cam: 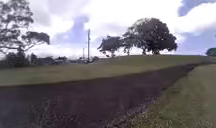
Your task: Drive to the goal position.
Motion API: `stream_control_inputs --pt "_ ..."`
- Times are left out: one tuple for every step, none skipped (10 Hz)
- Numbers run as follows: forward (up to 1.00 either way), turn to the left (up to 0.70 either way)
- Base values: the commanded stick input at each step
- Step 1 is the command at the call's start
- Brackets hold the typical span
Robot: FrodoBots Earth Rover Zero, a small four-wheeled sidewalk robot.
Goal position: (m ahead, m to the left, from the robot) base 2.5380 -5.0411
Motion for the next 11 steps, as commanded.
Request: stream_control_inputs --pt "0.50 0.00" --pt "0.50 0.00" --pt "0.50 0.00" --pt "0.50 0.00" --pt "0.50 0.00" --pt "0.50 0.00" --pt "0.50 0.00" --pt "0.50 0.00" --pt "0.50 0.00" --pt "0.50 0.00" --pt "0.50 0.00"
